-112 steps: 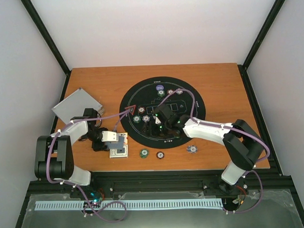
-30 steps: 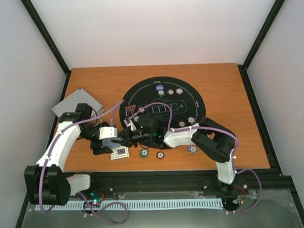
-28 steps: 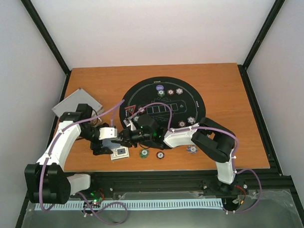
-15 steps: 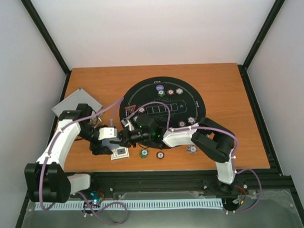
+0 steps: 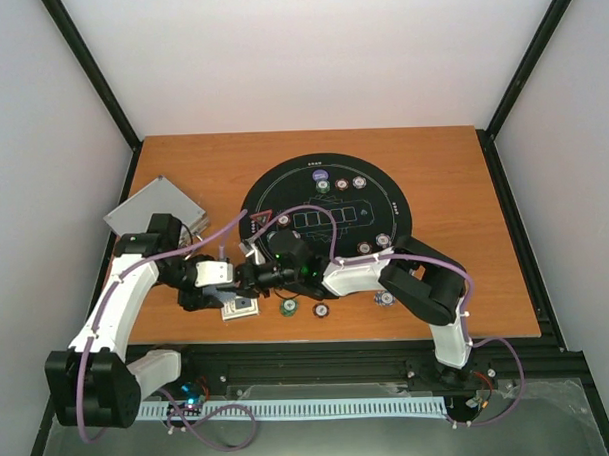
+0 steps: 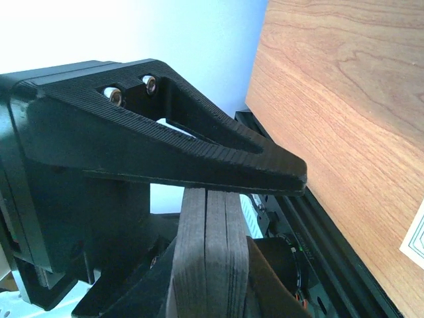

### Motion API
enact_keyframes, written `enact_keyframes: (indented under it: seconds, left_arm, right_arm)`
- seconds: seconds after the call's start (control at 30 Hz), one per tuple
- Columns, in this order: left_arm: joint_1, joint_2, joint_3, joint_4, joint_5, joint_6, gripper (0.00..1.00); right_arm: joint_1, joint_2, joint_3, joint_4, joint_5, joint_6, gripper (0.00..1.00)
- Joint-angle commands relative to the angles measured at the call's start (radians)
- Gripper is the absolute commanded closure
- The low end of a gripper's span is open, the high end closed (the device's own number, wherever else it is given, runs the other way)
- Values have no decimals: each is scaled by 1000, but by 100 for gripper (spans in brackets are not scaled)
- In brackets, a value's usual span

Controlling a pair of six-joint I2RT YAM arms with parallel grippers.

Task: Distribute texas hold em gaming equipment

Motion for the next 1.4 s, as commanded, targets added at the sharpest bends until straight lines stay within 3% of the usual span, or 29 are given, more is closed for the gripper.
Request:
enact_keyframes:
  seconds: [0.0,0.47,0.87,0.93,1.0,1.1,1.37]
  left_arm:
    - [-7,-50,21,-8,45,29,46]
    - [-7,18,160,-147,96,-33,54]
    - [-7,2,164,-165,105,-53,92]
    - [-7,-1,149,-151,97,-55,99]
    - [-7,-6,132,-137,85,-59,99]
    - [-7,-13,107,-123,64,-59,99]
    - [-6,-6,85,-119,27,-55,99]
  right_arm:
    - [-5,31,8,-166,82,-36,97]
    - [-23,39,14,-423,155,-191,97]
    - [-36,19,-13,-438,169,-204,96]
    - [-36,13,-13,-391,138,-190,90]
    - [-36,2,-2,-374,116,-179,84]
    - [-36,-19,7,-354,93,-165,65]
    - [-38,-60,-1,-346,73,-163,52]
